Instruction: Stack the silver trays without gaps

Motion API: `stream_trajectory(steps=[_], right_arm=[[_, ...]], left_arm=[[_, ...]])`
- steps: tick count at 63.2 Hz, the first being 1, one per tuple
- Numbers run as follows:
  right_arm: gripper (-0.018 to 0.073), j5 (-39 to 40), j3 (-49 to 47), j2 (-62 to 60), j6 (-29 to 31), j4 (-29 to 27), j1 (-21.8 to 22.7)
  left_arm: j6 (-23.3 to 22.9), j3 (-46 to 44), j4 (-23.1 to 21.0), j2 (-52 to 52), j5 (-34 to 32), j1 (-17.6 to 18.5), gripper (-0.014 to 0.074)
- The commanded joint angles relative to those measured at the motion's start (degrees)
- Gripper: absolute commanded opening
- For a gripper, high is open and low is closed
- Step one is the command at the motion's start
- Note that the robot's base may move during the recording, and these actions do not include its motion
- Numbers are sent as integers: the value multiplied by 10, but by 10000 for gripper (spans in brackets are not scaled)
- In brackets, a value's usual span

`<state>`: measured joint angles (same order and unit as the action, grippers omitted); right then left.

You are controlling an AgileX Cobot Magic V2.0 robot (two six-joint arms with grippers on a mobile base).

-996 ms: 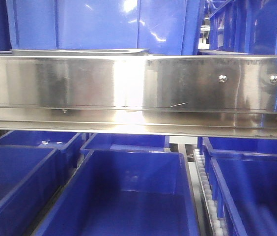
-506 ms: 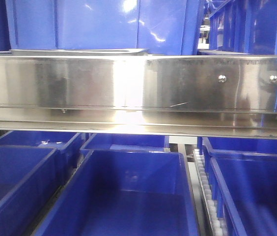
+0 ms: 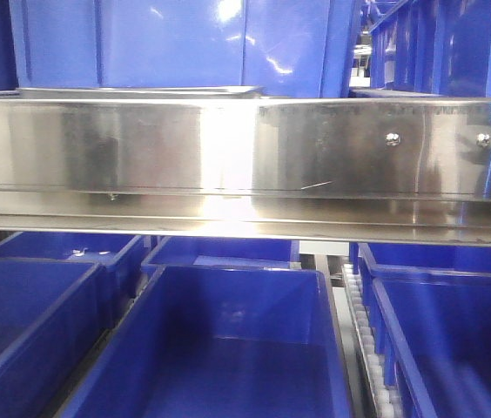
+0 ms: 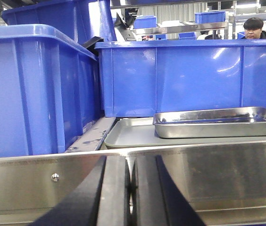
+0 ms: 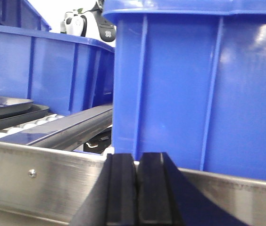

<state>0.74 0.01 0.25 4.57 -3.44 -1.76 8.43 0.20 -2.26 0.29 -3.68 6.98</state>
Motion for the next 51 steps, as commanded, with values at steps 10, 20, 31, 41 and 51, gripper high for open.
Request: stream_trajectory(steps=[10, 20, 31, 41, 51], right_arm=[[-75, 17, 0, -3, -1, -2, -1], [-75, 17, 0, -3, -1, -2, -1], [-75, 17, 0, -3, -1, -2, -1], [-75, 17, 0, -3, -1, -2, -1], [-75, 17, 0, -3, -1, -2, -1]], left_arm=[[2, -2, 0, -3, -7, 0, 2], [2, -2, 0, -3, -7, 0, 2], [2, -2, 0, -3, -7, 0, 2], [2, -2, 0, -3, -7, 0, 2], [2, -2, 0, -3, -7, 0, 2]])
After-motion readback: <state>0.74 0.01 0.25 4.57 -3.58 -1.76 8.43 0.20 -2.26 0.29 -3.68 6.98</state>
